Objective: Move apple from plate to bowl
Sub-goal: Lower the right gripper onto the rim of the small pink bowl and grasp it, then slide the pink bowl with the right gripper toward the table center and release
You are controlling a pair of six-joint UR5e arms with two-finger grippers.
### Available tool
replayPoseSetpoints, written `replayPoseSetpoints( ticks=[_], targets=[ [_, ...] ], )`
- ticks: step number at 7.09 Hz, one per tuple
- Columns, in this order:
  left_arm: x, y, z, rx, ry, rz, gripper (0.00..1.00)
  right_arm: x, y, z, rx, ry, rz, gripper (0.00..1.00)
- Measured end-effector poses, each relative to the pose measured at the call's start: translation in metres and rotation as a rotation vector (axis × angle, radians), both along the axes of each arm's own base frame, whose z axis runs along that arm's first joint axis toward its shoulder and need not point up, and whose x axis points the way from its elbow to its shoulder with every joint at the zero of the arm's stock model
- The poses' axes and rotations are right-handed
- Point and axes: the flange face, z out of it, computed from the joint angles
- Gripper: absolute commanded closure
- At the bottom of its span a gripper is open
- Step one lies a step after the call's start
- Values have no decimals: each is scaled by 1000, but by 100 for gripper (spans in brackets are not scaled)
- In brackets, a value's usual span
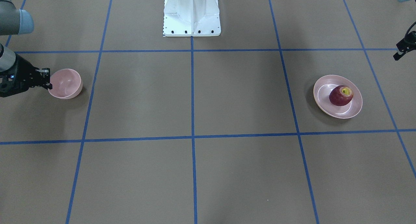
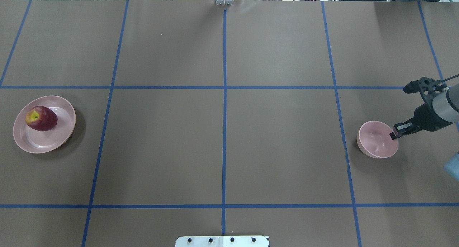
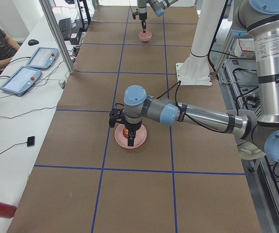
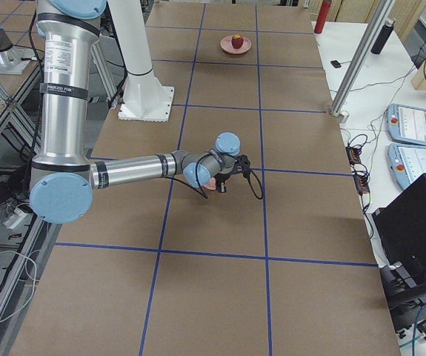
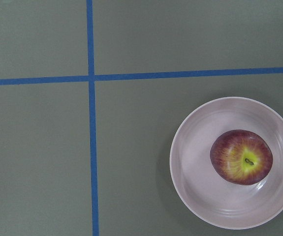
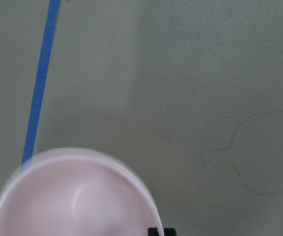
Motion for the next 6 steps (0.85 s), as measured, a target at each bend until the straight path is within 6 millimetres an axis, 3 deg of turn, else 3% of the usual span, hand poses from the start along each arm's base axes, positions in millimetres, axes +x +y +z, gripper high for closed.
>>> replayPoseSetpoints(
  ticks=[1, 3, 4, 6],
  targets=[
    [0, 0, 0, 1, 1, 0, 2, 2, -1, -16, 35, -11, 11, 100],
    [0, 0, -1, 2, 2, 0, 2, -5, -5, -67, 51, -64, 53, 100],
    [0, 0, -1, 3, 1, 0, 2, -32, -19, -107, 14, -85, 83, 100],
    [0, -1, -3, 7, 1, 0, 2, -139, -53, -223, -45, -55, 126, 100]
  ],
)
